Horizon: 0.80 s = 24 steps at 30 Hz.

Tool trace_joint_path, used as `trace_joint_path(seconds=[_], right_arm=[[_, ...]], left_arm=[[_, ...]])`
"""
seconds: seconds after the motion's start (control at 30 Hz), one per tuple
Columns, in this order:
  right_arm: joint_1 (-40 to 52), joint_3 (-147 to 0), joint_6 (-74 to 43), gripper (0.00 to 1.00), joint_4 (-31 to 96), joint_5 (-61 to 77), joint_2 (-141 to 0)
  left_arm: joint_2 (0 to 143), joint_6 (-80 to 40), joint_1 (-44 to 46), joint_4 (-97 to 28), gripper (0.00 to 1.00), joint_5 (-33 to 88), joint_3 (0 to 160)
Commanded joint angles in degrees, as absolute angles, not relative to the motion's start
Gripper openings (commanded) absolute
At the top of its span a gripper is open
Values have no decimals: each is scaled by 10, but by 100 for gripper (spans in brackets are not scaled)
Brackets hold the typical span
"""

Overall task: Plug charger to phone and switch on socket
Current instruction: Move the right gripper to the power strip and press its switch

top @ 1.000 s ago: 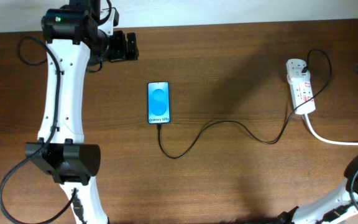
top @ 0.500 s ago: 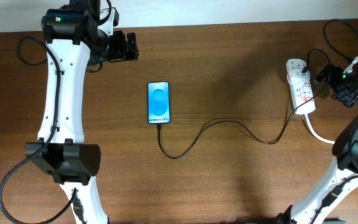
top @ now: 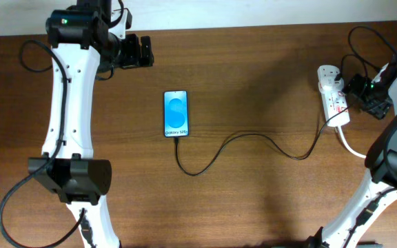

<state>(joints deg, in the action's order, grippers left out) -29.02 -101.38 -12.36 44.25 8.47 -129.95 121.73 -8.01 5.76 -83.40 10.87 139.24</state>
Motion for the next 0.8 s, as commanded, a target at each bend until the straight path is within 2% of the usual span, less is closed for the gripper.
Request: trace_joint_path(seconds=[0.0,0.77], right_arm=[[-272,-1018,-109,98,448,81,-1316],[-253,-1018,-109,98,490,81,-1316]], left_arm=[[1221,-81,56,-835,99,106,1390],[1221,-81,56,-835,99,106,1390]])
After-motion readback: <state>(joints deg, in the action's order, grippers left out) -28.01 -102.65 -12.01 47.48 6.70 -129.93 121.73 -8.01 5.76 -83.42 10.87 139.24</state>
